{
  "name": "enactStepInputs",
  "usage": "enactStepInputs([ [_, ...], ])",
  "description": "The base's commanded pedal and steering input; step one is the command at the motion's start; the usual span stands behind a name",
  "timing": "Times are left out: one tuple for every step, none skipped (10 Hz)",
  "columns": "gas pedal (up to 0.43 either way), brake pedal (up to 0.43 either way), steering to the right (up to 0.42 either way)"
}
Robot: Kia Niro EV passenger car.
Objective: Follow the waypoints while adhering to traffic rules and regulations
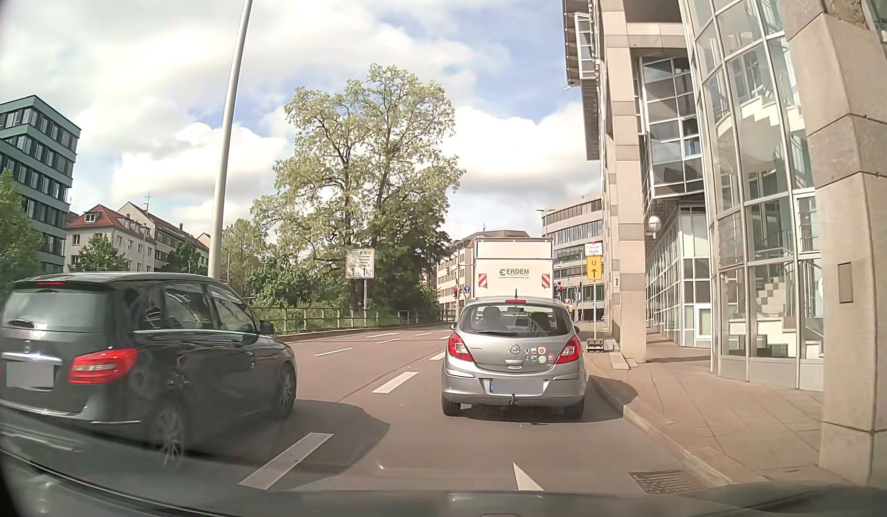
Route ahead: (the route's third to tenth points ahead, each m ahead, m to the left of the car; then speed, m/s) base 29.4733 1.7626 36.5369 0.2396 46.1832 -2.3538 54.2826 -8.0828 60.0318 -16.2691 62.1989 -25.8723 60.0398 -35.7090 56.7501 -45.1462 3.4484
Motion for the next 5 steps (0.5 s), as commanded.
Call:
enactStepInputs([
  [0.098, 0.0, 0.014],
  [0.098, 0.0, 0.014],
  [0.098, 0.0, 0.019],
  [0.098, 0.0, 0.023],
  [0.11, 0.0, 0.029],
])
